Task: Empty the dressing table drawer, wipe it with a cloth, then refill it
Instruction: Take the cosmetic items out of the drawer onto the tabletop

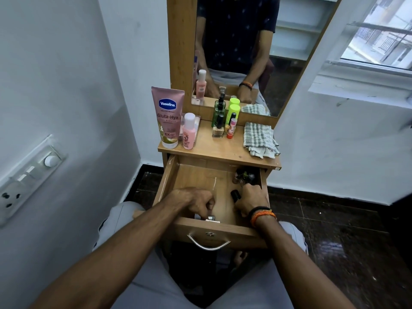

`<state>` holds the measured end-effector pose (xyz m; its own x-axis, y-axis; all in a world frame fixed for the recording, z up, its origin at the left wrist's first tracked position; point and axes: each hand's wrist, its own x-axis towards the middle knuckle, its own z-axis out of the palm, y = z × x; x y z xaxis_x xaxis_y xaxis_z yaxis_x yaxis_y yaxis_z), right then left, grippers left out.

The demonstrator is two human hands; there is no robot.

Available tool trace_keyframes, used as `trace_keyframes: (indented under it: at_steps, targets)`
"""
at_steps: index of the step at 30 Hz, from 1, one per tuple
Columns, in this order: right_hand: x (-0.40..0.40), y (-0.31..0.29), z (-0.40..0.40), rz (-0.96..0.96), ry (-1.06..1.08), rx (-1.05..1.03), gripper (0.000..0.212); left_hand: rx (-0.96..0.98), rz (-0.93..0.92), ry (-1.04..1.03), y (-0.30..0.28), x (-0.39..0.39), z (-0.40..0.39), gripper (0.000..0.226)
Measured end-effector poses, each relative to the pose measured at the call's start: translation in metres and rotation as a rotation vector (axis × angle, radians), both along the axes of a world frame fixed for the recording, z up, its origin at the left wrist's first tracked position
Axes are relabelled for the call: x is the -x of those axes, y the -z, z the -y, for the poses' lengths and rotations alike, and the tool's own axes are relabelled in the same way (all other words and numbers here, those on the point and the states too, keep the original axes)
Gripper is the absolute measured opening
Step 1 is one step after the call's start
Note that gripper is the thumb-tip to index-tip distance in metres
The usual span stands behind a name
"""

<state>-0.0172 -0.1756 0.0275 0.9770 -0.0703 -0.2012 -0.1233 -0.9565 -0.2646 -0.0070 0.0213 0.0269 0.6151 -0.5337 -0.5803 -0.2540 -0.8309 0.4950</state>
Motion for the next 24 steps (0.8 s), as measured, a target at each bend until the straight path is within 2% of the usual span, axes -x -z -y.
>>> trace_keyframes:
  at_steps: [5,9,11,14,17,20,24]
  targets:
    - [-0.005,0.005,0.007,-0.005,0.017,-0.129,0.028,0.084,0.069,-0.070,-0.003,0.007,-0.006,0.020]
    - [-0.001,0.005,0.010,-0.019,0.047,-0.482,0.014,0.183,0.095,-0.181,-0.001,0.007,-0.010,0.021]
    - [0.001,0.002,0.011,-0.039,0.068,-0.681,0.011,0.264,0.106,-0.244,-0.003,0.006,-0.011,0.021]
    - [0.003,-0.002,0.012,-0.027,0.094,-0.869,0.012,0.403,0.127,-0.347,-0.007,0.006,-0.010,0.020]
    - [0.004,-0.002,0.013,-0.047,0.130,-1.041,0.012,0.657,0.066,-0.472,-0.010,0.008,-0.010,0.018]
    - [0.004,-0.006,0.013,-0.069,0.144,-1.174,0.018,0.799,0.090,-0.576,-0.013,0.008,-0.007,0.019]
    - [0.005,-0.010,0.012,-0.084,0.149,-1.282,0.027,0.878,0.119,-0.641,-0.018,0.009,-0.004,0.019]
